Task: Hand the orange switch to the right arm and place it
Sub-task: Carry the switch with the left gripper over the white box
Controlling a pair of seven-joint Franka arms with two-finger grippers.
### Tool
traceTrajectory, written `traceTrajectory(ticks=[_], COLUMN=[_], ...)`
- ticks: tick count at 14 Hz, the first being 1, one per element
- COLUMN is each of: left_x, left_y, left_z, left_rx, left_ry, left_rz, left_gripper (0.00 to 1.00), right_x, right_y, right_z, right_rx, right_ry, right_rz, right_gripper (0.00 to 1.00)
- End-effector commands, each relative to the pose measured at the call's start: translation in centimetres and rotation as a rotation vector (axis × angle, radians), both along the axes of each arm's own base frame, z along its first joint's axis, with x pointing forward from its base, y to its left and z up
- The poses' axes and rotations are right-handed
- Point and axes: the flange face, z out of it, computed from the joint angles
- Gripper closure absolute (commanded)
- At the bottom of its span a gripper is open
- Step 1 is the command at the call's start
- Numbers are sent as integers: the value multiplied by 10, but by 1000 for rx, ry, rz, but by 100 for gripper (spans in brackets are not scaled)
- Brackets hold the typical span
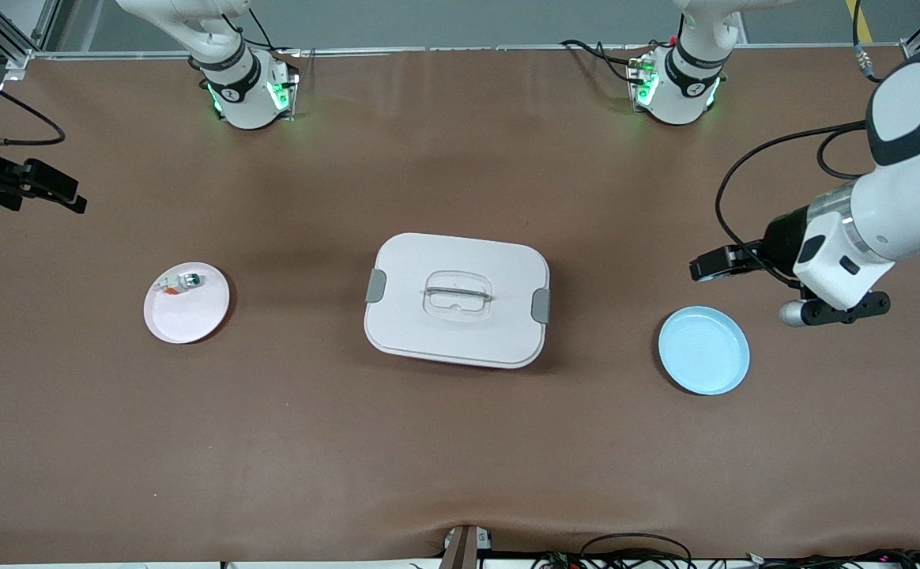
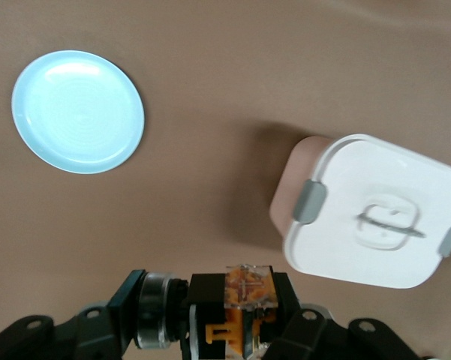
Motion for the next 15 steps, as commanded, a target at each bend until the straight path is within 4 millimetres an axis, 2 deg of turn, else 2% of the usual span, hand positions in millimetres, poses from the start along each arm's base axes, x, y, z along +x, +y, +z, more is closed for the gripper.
traceTrajectory(ticks=[1, 4, 5, 8, 10, 11, 13, 15], left_x=[-2, -7, -10, -17, -20, -23, -27, -29], left_y=[-15, -42, -58, -98, -117, -130, -152, -173], left_z=[10, 13, 15, 14, 16, 15, 17, 16], left_rx=[-19, -30, -31, -28, -38, -44, -65, -86], left_ry=[-1, 6, 9, 56, 59, 67, 75, 128], left_rz=[40, 92, 126, 314, 389, 424, 535, 752], left_gripper=[76, 76, 76, 78, 78, 78, 78, 78], right_x=[10, 11, 11, 21, 23, 26, 42, 39], right_y=[-1, 0, -2, -7, -10, -13, -14, -19], right_z=[-1, -4, -5, -25, -29, -38, -86, -90], right_rx=[16, 9, 9, 6, 7, 8, 12, 18], right_ry=[6, 13, 14, 50, 58, 73, 171, 203], right_rz=[7, 11, 8, -1, -7, -11, -12, -19], right_gripper=[0, 0, 0, 0, 0, 0, 0, 0])
